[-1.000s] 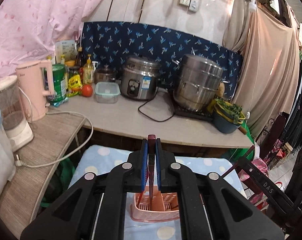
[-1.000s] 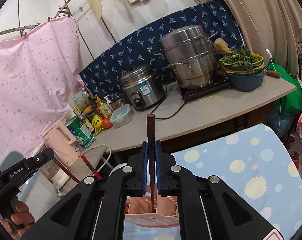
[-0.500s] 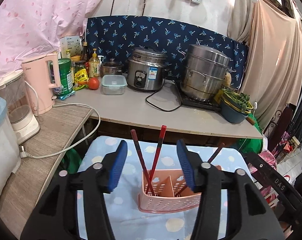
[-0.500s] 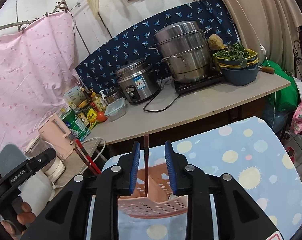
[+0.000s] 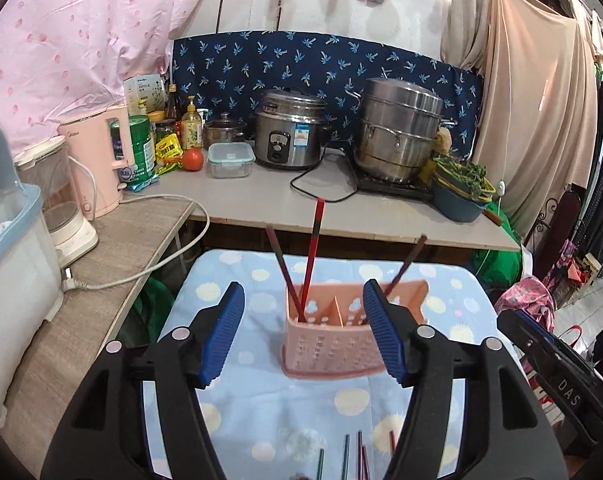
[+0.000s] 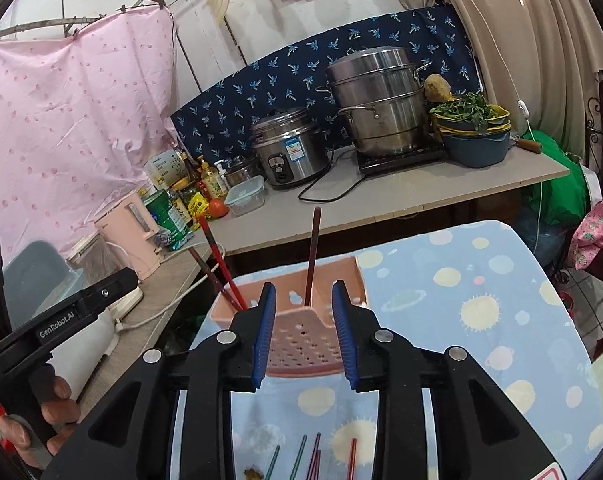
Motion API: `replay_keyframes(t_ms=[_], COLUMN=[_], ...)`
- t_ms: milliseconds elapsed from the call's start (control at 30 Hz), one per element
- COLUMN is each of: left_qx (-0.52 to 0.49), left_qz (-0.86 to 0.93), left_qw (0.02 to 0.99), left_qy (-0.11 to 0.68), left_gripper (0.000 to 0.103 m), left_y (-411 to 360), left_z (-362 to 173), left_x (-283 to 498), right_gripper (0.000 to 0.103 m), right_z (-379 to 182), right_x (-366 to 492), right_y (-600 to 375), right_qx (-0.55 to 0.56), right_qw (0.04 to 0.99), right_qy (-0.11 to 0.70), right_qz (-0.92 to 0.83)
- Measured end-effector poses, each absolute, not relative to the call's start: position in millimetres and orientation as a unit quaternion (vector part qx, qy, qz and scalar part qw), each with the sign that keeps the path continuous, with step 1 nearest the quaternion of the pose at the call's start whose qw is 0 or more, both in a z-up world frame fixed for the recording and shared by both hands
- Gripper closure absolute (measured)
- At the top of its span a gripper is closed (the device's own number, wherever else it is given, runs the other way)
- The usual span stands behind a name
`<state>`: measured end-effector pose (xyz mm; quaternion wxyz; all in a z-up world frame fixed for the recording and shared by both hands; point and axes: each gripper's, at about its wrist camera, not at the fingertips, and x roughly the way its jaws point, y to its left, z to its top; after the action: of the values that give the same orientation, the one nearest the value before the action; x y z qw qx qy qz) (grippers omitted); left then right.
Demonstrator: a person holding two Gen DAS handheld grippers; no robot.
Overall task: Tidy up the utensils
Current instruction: 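Grasp a red chopstick with the right tool while the left tool grasps a green chopstick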
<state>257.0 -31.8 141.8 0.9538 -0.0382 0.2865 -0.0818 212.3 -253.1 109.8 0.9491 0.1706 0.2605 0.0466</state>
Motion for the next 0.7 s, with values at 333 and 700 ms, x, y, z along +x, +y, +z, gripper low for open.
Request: replay_keyframes(t_ms=[333, 700], left_qx=[-0.014, -0.021], left_qz=[-0.088, -0.082], left_qw=[0.934, 0.907], left_qy=[0.345, 0.412], left_gripper=[0.044, 0.044], left_y=[-22.2, -5.7], left_z=[80.4, 9.8], left_x=[189.4, 134.4], right_gripper=[0.074, 0.074], right_z=[54.6, -10.9], right_x=[126.6, 62.1], right_y=[-234.5, -224.6], right_qx=[0.128, 0.132], right_qw=[0.939, 0.915], right_qy=[0.317, 0.38], right_qz=[0.032, 0.017])
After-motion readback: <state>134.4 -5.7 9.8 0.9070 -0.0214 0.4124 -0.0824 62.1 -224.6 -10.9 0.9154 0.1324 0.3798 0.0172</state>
